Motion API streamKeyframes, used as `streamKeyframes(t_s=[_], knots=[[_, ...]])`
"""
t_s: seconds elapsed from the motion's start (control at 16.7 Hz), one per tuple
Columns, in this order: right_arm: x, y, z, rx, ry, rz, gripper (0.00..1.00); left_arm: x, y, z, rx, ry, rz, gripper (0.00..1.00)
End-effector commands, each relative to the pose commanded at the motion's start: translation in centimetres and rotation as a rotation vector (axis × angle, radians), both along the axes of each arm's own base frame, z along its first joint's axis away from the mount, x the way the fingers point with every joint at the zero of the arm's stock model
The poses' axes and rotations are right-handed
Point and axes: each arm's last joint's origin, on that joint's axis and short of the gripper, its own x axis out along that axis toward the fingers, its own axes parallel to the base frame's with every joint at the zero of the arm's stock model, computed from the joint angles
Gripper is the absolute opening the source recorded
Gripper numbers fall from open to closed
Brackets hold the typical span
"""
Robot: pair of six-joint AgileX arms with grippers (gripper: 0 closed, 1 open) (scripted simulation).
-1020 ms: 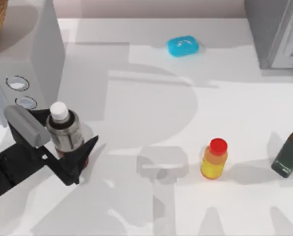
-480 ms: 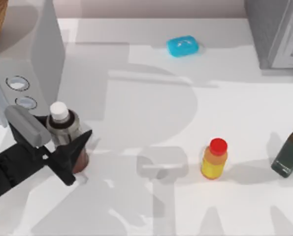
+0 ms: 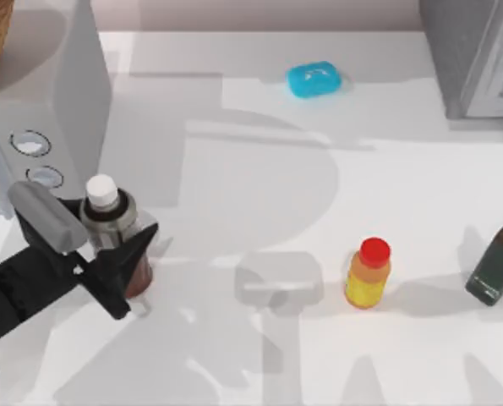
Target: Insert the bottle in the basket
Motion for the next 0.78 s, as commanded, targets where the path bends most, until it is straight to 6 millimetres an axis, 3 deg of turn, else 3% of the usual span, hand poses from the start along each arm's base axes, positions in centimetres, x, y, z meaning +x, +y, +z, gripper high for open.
streamKeyframes(t_s=[0.42, 0.6, 0.78], knots=[[0.0, 0.0, 0.0, 0.0, 0.0, 0.0, 1.0, 0.1, -0.4, 0.1, -0.001, 0.009, -0.005, 0.0], [0.0, 0.0, 0.0, 0.0, 0.0, 0.0, 1.0, 0.8, -2.7, 0.9, 0.001, 0.025, -0.031, 0.0], [0.0, 0.0, 0.0, 0.0, 0.0, 0.0, 1.0, 1.3, -6.8, 3.3, 0.013, 0.022, -0.068, 0.0]])
